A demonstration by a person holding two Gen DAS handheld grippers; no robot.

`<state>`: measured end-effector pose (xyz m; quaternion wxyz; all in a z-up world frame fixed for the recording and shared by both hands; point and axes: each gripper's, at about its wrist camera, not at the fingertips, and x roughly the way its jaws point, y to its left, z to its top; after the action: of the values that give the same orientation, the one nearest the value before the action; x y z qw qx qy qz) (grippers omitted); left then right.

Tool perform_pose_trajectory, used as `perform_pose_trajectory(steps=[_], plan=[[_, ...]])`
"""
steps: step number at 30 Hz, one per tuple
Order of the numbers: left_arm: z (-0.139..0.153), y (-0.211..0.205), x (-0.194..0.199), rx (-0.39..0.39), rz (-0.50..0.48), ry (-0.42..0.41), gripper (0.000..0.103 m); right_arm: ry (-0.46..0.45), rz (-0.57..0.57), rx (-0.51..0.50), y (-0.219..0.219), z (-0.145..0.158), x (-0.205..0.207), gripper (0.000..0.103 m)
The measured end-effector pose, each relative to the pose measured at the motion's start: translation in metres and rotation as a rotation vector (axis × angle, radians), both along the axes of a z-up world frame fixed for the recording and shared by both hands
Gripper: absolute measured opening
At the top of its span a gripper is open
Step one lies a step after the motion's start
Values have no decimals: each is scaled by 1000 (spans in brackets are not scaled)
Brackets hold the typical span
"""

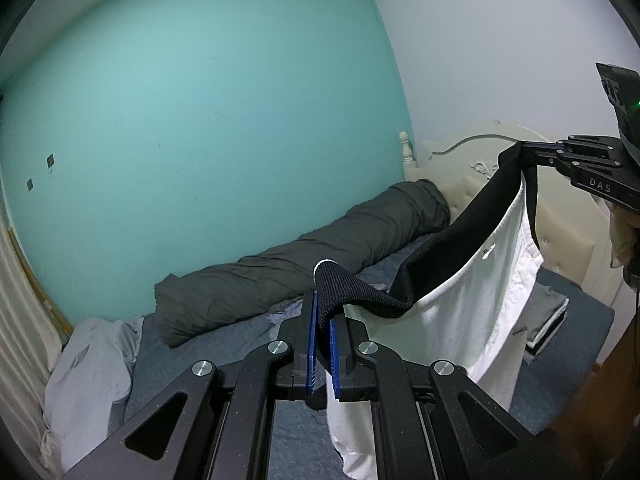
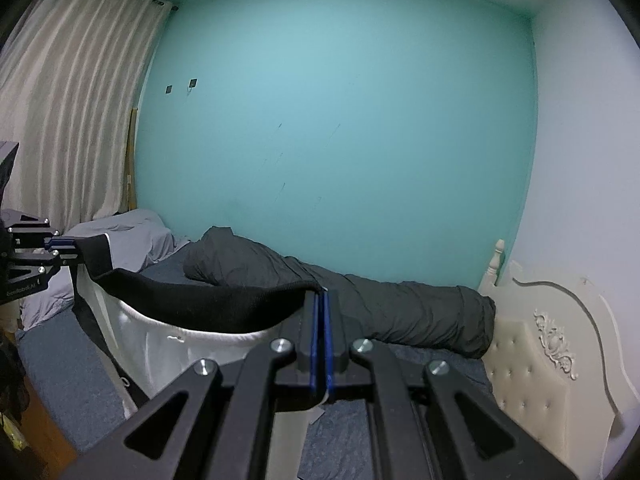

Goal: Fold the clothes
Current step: 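Hold the white garment up by its black band with both tools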

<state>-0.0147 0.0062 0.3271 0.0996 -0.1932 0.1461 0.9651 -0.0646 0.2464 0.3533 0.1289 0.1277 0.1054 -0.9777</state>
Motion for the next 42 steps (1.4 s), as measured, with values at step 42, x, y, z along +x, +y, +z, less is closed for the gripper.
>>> perform_pose_trajectory(steps=[42], plan=[[-54, -25, -13, 57, -42, -58, 6, -95, 27, -27, 11, -66, -23, 2]])
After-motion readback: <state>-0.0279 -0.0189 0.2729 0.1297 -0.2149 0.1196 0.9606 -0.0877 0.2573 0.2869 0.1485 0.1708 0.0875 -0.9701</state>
